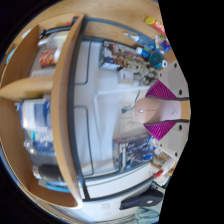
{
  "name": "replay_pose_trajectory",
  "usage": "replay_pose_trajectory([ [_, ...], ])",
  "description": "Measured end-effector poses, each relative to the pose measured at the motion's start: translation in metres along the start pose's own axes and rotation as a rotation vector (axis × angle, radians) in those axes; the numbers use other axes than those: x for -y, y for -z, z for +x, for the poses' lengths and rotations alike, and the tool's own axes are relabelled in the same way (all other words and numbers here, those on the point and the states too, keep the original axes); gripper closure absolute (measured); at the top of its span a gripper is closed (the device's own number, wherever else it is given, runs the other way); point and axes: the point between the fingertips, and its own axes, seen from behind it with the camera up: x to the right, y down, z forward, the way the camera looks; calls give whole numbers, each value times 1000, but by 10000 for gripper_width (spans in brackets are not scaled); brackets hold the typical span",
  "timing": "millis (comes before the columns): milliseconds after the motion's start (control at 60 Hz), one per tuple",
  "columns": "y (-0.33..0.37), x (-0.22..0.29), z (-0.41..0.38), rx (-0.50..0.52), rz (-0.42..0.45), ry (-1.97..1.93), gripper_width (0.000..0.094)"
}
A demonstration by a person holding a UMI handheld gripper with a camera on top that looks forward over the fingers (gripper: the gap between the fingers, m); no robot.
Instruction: Arrange mouse
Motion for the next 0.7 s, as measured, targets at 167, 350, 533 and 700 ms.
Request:
replay_pose_trajectory([
  [167, -16, -13, -111, 105, -27, 8, 695],
  [350, -55, -134, -189, 145, -214, 41, 695],
  [533, -83, -273, -211, 118, -430, 76, 696],
  [700, -81, -347, -211, 98, -551, 87, 692],
])
